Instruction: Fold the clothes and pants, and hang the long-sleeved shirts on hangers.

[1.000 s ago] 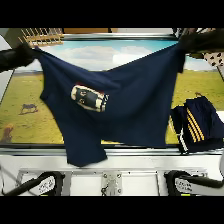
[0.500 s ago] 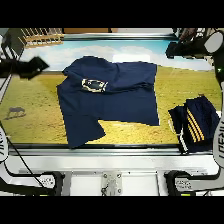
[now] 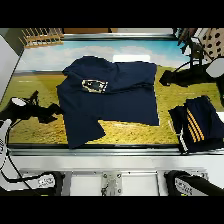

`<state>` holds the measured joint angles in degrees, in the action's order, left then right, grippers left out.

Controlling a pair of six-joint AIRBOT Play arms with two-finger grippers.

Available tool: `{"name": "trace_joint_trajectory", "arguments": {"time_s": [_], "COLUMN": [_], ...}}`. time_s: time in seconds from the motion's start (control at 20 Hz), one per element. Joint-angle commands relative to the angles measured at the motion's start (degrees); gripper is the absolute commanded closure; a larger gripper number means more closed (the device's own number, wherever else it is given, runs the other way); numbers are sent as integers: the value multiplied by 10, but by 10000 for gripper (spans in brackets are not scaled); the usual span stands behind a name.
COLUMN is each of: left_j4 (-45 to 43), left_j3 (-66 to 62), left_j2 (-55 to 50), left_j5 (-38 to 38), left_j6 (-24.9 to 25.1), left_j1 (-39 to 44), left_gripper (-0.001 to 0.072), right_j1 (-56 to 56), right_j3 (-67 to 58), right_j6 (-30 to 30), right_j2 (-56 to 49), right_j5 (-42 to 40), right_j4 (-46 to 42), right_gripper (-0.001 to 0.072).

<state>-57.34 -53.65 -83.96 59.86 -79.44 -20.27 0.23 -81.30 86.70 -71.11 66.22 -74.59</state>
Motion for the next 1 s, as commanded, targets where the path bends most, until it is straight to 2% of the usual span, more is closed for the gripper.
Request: {"name": "trace_joint_trajectory", "arguments": {"time_s": [0.0, 0.25, 0.3, 0.35, 0.4, 0.5, 0.6, 0.7, 0.8, 0.95], "left_j4": [63, 59, 59, 59, 59, 42, 10, -4, -6, -6], "left_j3": [39, 0, -4, -12, -19, -20, -3, 37, 73, 104], "left_j2": [-23, -51, -50, -50, -49, -33, -5, 33, 58, 78], "left_j5": [-30, -40, -44, -43, -38, -28, -25, -26, -31, -42], "left_j6": [32, 29, 25, 25, 26, 26, 26, 28, 32, 32], "left_j1": [11, 71, 76, 76, 76, 73, 73, 73, 73, 73], "left_gripper": [102, 104, 290, 560, 675, 700, 700, 700, 700, 700], "right_j1": [0, 0, -1, -2, -2, -11, -30, -64, -93, -107], "right_j3": [51, 65, 69, 75, 86, 132, 199, 293, 374, 458], "right_j6": [-1, -2, -10, -17, -16, -8, 35, 141, 205, 217], "right_j2": [21, 21, 22, 22, 22, 35, 51, 61, 56, 44], "right_j5": [2, 9, 16, 25, 34, 40, 32, 12, -37, -143], "right_j4": [18, 18, 18, 16, 13, 12, 12, 12, 35, 142], "right_gripper": [100, 100, 100, 100, 100, 100, 100, 99, 99, 99]}}
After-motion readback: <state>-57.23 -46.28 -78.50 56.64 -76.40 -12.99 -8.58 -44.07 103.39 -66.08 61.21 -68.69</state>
